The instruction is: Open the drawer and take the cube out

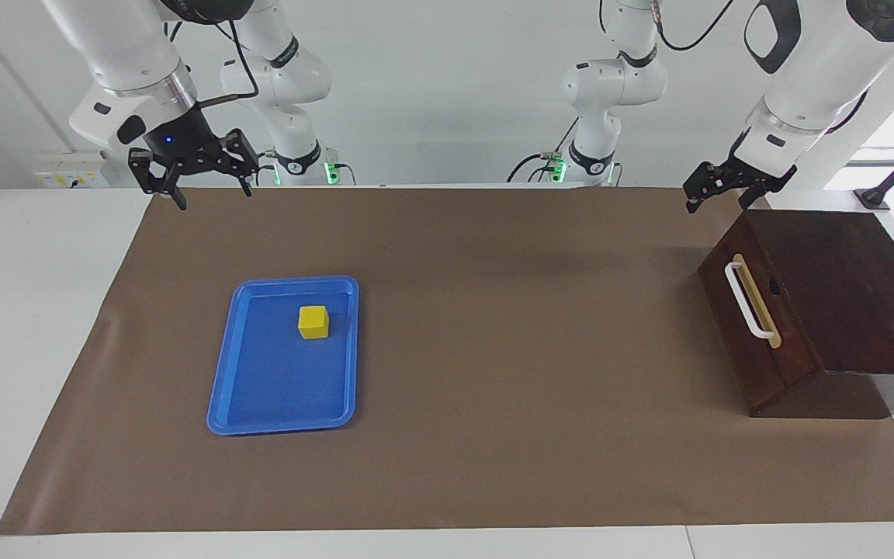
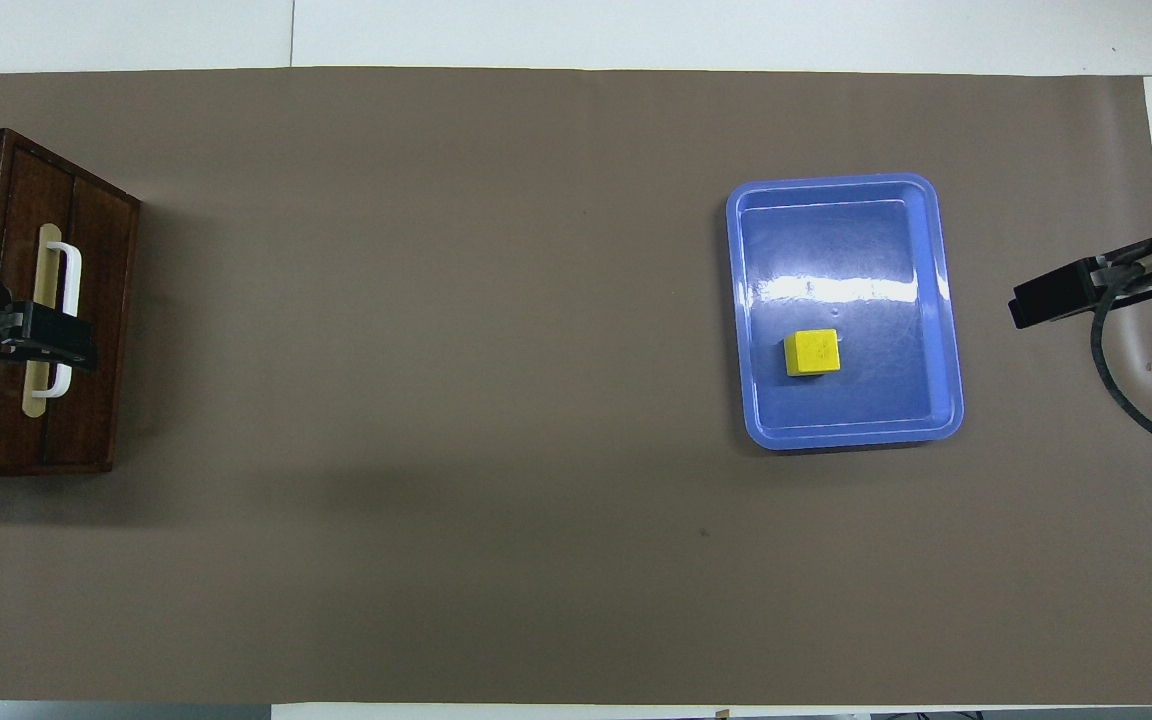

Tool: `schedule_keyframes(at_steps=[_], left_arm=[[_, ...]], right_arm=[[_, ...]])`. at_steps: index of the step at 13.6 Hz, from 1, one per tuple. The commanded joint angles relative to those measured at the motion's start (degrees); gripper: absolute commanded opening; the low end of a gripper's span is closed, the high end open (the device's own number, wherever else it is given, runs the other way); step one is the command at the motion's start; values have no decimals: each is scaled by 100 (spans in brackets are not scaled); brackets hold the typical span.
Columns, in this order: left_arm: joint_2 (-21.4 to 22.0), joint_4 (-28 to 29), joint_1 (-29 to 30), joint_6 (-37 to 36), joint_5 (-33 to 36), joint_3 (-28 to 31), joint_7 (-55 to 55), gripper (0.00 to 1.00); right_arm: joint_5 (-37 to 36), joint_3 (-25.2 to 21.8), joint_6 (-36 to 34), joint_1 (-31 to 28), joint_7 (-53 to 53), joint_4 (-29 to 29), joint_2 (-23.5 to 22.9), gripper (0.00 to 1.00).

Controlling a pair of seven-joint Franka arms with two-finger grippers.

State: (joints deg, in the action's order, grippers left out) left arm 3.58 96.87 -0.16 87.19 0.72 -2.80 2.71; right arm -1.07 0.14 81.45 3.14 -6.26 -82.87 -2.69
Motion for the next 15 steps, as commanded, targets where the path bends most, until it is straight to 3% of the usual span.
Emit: schedule_keyframes(at_steps=[1,4,5,8,11,15], left_arm=[[20,-54,-28,-27,-37,34,19,100],[20,-54,-28,-26,-37,34,19,100],[20,-54,-28,-27,-37,34,19,100],[20,-54,-28,-27,-37,34,19,100],[20,-54,-28,-27,-37,34,19,100],[20,-54,-28,-27,-37,34,19,100]], right_arm=[[-183,-5,264,-225,501,-764,365,100],[-192,-110,599,-305,485,-1748,804,100],[-201,-120,739,-305,468,-1803,814,100],[-201,-155,759,-340,432,-1401,560,100],[-279,-85,144,-463,415,-618,295,100],[-193,-137,336,-463,318,-906,401,100]])
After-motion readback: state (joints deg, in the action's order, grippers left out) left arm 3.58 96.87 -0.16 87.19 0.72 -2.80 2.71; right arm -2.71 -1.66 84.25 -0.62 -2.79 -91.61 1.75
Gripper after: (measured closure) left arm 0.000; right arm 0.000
